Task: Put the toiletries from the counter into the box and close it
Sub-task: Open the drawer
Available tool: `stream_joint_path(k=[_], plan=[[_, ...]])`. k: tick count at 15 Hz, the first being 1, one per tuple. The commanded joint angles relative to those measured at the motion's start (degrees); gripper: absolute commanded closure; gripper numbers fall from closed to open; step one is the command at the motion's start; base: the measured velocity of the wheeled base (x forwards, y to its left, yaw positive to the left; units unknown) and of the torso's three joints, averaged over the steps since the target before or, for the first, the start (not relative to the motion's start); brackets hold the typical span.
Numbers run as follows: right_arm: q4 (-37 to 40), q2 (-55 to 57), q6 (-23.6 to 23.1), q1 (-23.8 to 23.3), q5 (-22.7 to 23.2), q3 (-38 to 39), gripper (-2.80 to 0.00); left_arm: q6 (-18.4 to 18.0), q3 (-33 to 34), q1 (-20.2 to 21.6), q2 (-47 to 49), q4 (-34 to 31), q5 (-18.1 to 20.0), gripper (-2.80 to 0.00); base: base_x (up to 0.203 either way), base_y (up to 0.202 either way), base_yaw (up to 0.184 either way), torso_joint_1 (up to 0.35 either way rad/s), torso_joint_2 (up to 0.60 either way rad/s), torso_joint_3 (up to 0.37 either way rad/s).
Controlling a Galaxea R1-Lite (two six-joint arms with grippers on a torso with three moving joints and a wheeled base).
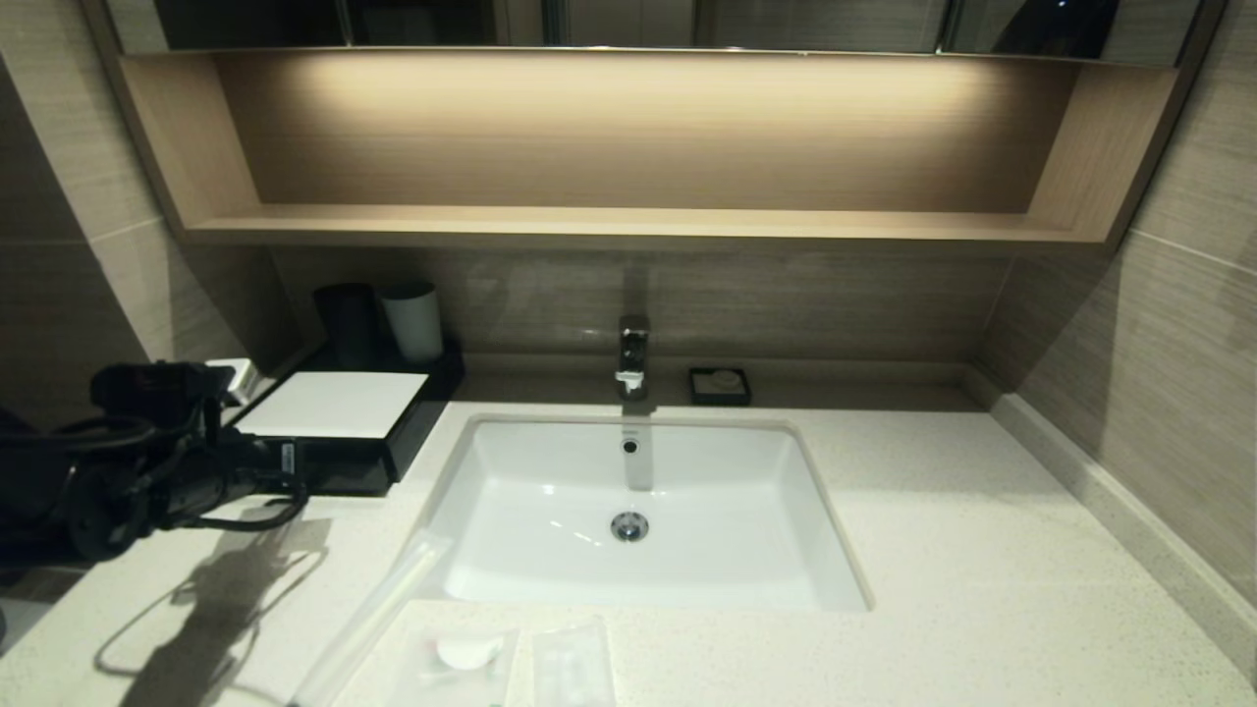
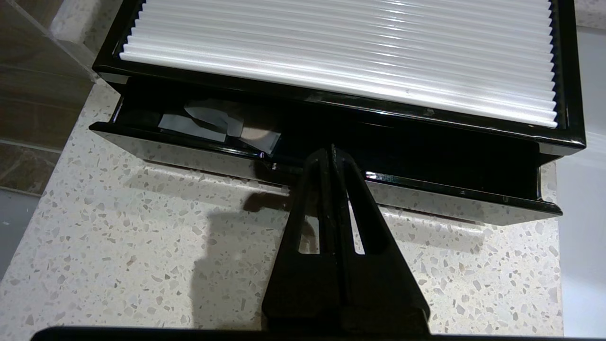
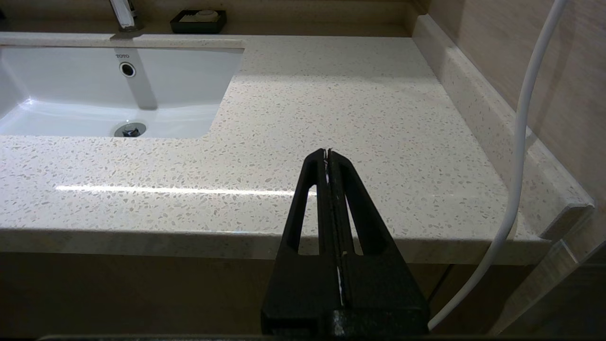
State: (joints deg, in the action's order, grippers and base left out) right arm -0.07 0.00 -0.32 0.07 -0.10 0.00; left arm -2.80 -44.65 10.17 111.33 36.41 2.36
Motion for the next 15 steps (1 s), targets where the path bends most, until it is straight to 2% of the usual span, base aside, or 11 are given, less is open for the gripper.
stream_joint_path(k=[1, 15], plan=[[-0.01, 0.00, -0.03, 0.01, 0.01, 0.09, 0.00, -0.01, -0.07, 0.03, 0.02, 0.24, 0.01, 0.00, 0.000, 0.000, 0.000, 0.000, 0.00, 0.000], [-0.01, 0.00, 0.05, 0.01, 0.01, 0.09, 0.00, -0.01, -2.37, 1.08, 2.01, 0.15, -0.08, 0.00, 0.000, 0.000, 0.000, 0.000, 0.00, 0.000]])
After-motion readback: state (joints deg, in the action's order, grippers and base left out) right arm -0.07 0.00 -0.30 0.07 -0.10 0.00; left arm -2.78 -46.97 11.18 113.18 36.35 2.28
